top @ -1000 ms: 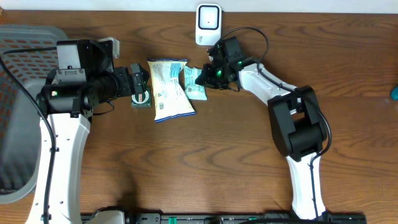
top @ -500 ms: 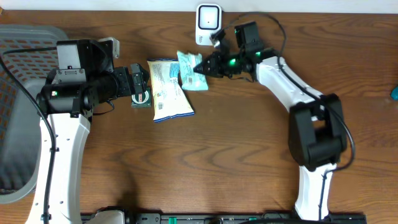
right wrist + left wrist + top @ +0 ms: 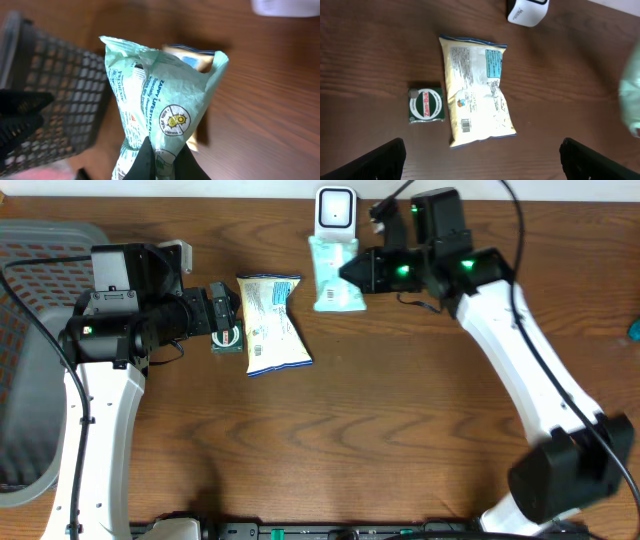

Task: Scan the item barcode
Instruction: 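Lift the wipes pack and hold it up to the white scanner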

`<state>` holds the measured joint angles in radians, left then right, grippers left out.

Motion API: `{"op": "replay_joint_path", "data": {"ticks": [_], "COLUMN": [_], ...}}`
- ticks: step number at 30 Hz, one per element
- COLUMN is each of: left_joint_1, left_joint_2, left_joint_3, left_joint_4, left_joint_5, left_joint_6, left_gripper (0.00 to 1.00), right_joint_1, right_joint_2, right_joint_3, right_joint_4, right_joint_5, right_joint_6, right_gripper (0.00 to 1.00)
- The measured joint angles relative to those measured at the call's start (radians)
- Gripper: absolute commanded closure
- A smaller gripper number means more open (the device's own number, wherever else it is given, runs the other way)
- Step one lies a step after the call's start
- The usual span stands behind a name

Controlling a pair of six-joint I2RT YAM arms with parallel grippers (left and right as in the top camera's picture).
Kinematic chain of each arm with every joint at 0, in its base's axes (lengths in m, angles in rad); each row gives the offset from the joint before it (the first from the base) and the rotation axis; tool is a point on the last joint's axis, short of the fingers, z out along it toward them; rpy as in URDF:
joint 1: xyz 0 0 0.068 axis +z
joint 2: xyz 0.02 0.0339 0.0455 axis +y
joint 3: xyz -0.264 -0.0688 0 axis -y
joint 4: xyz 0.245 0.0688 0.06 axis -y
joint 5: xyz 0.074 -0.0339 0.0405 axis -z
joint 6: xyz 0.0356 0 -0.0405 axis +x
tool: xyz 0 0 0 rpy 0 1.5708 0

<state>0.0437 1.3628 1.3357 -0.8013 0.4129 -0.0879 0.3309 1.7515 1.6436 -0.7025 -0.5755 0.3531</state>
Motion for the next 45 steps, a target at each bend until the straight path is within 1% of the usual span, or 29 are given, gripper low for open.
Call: {"op": "replay_joint_path", "data": {"ticks": [4,9,17,28,45], "left_joint_1": [0.0,0.0,0.0,0.0,0.0], "left_joint_2": [0.0,0.0,0.0,0.0,0.0], "left_joint_3": [0.0,0.0,0.0,0.0,0.0], "left_joint_4": [0.0,0.0,0.0,0.0,0.0], "left_joint_5": [0.0,0.0,0.0,0.0,0.0], "left_joint_6": [0.0,0.0,0.0,0.0,0.0], "left_gripper": [0.02,0.02,0.02,0.03,0.02], "right_joint_1": [0.001,0.026,0.073,0.074,0.074], "right_joint_2": [-0.061,-0.067,-0.066,-0.066,-0.066], "right_joint_3": [0.0,-0.007,-0.016,-0.016,-0.016], "right_joint_4": [-0.064,-0.079,-0.041,0.011,0.013], "right_joint_5": [0.09,0.135,0.15,0.158,0.158], "right_joint_6": [-0.004,-0.006,-0.006,-0.006,-0.006], "right_gripper": [0.99,0.99,0.99,0.99,0.99]}}
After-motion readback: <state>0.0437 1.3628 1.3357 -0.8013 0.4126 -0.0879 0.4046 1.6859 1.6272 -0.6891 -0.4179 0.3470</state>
